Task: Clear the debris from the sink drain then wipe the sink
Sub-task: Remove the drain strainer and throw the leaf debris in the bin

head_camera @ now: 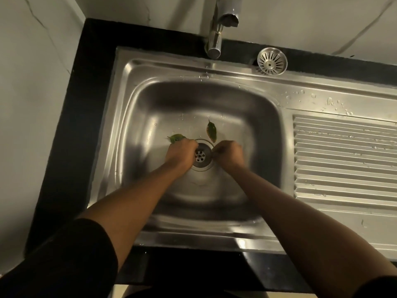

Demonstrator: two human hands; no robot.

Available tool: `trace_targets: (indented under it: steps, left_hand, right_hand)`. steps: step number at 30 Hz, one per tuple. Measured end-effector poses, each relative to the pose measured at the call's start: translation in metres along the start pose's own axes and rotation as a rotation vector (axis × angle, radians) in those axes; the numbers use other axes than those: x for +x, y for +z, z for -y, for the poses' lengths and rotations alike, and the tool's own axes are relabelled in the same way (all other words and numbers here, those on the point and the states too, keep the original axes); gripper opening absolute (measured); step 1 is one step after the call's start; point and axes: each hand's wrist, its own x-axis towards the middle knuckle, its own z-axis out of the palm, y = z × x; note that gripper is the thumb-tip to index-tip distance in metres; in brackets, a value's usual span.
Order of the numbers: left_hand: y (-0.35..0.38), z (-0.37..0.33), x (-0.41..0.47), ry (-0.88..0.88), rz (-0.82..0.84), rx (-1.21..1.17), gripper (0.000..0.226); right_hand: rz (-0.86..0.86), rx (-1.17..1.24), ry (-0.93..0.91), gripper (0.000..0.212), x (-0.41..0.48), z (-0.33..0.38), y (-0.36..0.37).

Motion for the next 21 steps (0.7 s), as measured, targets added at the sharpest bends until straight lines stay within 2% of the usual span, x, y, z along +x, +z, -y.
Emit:
trace_targets:
  steps: [4, 7, 10, 15, 18, 21]
  left_hand:
    - [-0.02, 0.006, 0.005, -0.043, -0.052, -0.08, 0.025]
    - [-0.031, 0.018, 0.01, -0.097, -0.056, -0.089, 0.018]
    - [-0.035, 0.028, 0.014, -0.143, -0.026, -0.073, 0.018]
    - [-0.03, 0.037, 0.018, -0.103, -0.006, -0.019, 0.035]
    - [-0.026, 0.04, 0.019, -0.097, -0.004, 0.001, 0.038]
    - [-0.025, 0.039, 0.021, -0.106, -0.001, 0.046, 0.032]
  right_hand:
    - [-0.105, 0.268, 0.105, 0.021, 0.029, 0.022, -0.018]
    - [-0.1, 0.347, 0.137, 0.043, 0.047, 0.034, -0.02]
    - [-0.085, 0.253, 0.135, 0.045, 0.06, 0.038, -0.015]
    - [-0.035, -0.004, 0.069, 0.015, 0.066, 0.031, -0.006]
    - [-0.037, -0.023, 0.046, 0.02, 0.065, 0.025, -0.006]
    - [-0.033, 0.025, 0.04, 0.02, 0.06, 0.023, -0.009]
